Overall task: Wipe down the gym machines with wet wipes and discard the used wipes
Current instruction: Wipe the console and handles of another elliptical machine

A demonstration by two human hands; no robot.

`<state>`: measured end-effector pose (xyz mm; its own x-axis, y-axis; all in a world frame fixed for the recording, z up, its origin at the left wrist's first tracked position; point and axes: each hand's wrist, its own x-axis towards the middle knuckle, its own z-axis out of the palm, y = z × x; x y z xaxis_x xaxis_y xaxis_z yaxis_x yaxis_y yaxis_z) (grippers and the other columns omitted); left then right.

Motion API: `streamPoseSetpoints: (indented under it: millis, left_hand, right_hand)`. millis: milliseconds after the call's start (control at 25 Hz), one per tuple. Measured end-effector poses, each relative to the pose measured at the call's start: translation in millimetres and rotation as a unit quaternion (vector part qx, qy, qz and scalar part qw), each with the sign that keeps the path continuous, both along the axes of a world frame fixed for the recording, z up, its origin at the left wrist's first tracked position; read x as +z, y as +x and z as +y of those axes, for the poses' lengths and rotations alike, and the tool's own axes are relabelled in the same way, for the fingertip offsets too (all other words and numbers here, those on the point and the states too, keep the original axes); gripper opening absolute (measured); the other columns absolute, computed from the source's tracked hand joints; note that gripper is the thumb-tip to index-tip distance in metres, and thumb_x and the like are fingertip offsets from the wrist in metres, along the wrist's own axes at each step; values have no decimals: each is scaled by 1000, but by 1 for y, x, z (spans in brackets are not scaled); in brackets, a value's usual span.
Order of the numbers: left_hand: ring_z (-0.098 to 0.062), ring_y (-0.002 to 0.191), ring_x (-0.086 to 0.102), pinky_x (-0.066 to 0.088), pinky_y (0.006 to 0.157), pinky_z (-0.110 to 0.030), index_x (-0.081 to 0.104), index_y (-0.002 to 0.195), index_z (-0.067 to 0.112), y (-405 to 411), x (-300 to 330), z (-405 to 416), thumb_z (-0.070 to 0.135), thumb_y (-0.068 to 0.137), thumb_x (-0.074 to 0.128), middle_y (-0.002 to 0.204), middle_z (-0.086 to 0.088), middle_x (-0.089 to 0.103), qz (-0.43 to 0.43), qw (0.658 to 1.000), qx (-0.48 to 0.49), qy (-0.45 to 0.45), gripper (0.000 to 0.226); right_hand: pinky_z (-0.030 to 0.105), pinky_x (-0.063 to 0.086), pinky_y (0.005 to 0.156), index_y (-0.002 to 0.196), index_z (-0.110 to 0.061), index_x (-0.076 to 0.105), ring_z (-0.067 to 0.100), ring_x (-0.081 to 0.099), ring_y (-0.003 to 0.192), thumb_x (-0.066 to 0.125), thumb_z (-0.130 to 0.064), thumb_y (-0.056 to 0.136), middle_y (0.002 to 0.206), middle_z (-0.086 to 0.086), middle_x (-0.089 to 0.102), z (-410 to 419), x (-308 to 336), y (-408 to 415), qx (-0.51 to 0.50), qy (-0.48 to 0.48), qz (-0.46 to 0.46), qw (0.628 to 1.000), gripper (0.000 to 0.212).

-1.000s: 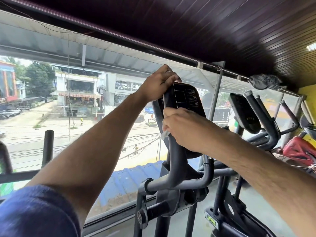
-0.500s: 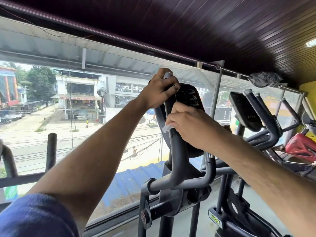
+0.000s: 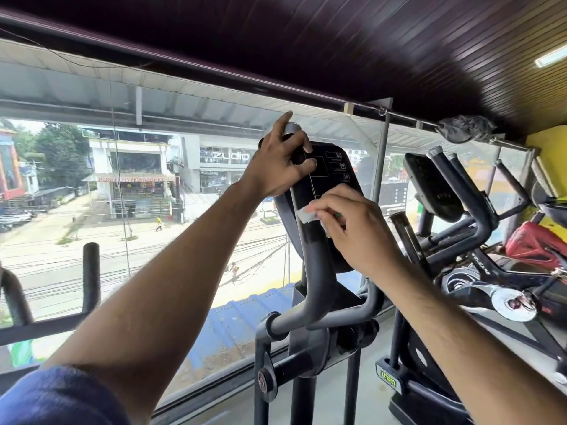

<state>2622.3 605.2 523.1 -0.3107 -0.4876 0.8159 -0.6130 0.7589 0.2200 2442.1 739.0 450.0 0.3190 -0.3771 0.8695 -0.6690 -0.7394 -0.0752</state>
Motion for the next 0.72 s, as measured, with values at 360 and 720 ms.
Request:
streamPoseSetpoints:
  millis: [360,720]
  left_hand:
    - [-33,156,20,38,113,-60,61,119,36,-3,-8,3,59,82,52,173,3,1,20,1000,-5,10,44]
    - [-31,161,0,24,120,-67,49,147,38,-2,-24,12,68,95,41,174,8,-7,-10,999,24,-27,61]
  right_hand:
    - [21,54,85,105,-13,78,12,69,98,67,3,94,103,-11,67,24,-27,-32,90,129,-25,987,22]
    - [18,54,79,106,-4,74,14,68,99,63,2,97,107,3,67,25,-76,-10,96,79,-178,976,16]
